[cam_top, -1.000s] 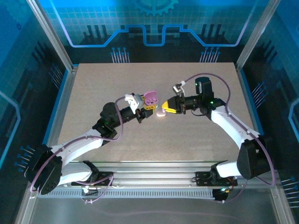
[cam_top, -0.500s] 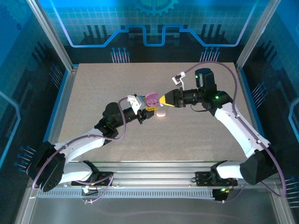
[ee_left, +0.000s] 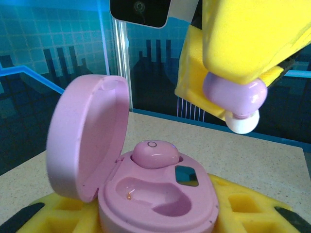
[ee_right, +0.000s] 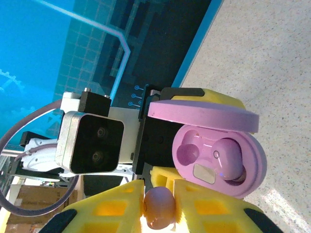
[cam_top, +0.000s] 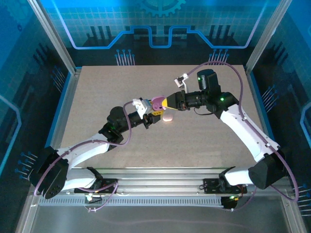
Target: Insert wireless bluetooth earbuds into charging case
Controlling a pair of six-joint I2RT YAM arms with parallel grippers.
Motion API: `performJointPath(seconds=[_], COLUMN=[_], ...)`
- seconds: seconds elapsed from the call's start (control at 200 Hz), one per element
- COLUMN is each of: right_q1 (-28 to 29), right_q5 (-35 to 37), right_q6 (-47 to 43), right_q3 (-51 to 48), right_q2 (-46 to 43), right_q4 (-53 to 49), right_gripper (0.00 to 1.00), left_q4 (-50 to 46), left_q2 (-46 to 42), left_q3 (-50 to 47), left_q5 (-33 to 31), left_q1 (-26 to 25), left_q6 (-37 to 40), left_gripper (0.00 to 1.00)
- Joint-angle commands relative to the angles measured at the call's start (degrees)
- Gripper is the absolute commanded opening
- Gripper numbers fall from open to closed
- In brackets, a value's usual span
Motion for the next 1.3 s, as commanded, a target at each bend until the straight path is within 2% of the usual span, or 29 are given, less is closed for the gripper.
performJointPath(seconds=[0.0,1.296], right_q1=[0.9,4.5], right_q5=[1.3,9.4], right_q6=[-1.5,-1.3], right_q3=[2.0,5.8], right_q2=[0.4,2.8], right_q4=[-2.0,-3.5], right_gripper=[0.23,0.23], left_q4=[2.7,4.3], left_q2=[0.8,0.8], left_q3=[0.6,0.9], left_q5=[1.1,2.7], left_q1=[-0.5,-0.5], left_q6=[-0.8,-2.6], left_gripper=[0.40,0.40])
